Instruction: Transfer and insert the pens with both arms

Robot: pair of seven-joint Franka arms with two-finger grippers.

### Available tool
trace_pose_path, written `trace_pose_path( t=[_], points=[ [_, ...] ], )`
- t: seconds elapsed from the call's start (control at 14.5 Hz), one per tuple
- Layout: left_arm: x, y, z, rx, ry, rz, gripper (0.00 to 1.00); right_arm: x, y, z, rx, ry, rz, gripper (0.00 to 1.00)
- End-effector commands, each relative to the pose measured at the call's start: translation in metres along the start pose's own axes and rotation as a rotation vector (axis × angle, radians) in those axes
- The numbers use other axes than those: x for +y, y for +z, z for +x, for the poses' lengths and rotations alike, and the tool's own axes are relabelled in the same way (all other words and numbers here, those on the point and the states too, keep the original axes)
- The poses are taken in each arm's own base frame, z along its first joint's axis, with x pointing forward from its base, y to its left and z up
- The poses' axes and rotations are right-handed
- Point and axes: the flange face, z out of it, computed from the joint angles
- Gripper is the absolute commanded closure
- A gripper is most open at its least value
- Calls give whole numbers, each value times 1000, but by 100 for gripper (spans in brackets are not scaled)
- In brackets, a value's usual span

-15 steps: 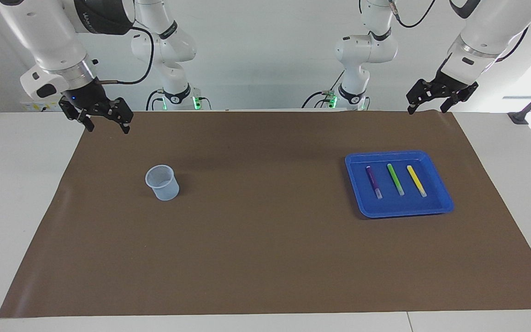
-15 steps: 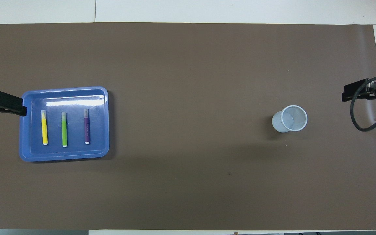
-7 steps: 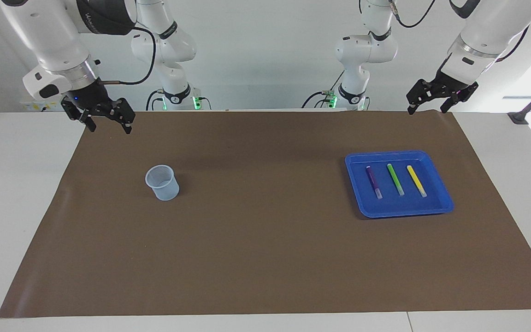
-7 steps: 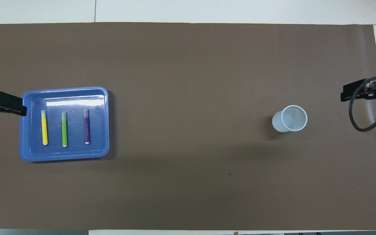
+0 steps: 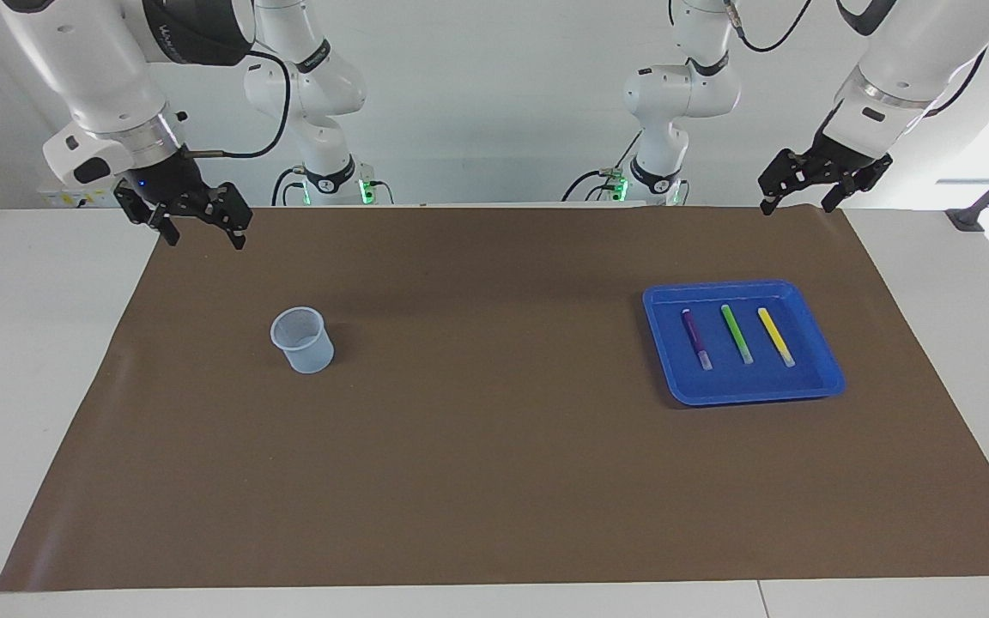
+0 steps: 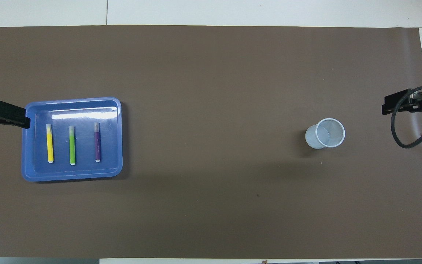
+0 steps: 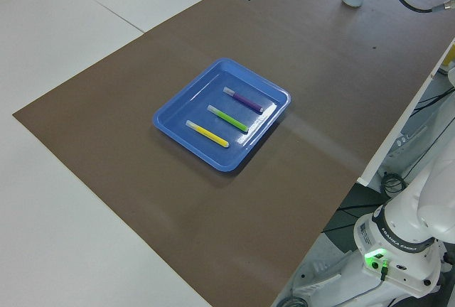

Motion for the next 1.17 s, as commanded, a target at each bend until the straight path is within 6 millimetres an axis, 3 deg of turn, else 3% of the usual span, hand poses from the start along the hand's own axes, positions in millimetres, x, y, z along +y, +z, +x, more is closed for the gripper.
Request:
trace_pose_path(
  t=[0.0,0.28,0.41,0.69,0.9,1.1],
  points=[
    [-13,32,9,18,-6,-7,0,-1,-1,-4,0,20,19,0],
    [-49,78,22,30,18,-8,0,0,-1,-4,0,21,19,0],
    [-68,113,28,34,22,-7,0,-1,-1,-4,0,20,19,0],
    [-125,194,67,28,85,-11,0,-2,-1,-4,0,18,19,0],
    [-141,243,79,53,78,-6,1,-2,-2,-5,1,18,19,0],
    [-141,275,71,74,80,0,5,-2,-1,-5,0,17,19,0]
  ],
)
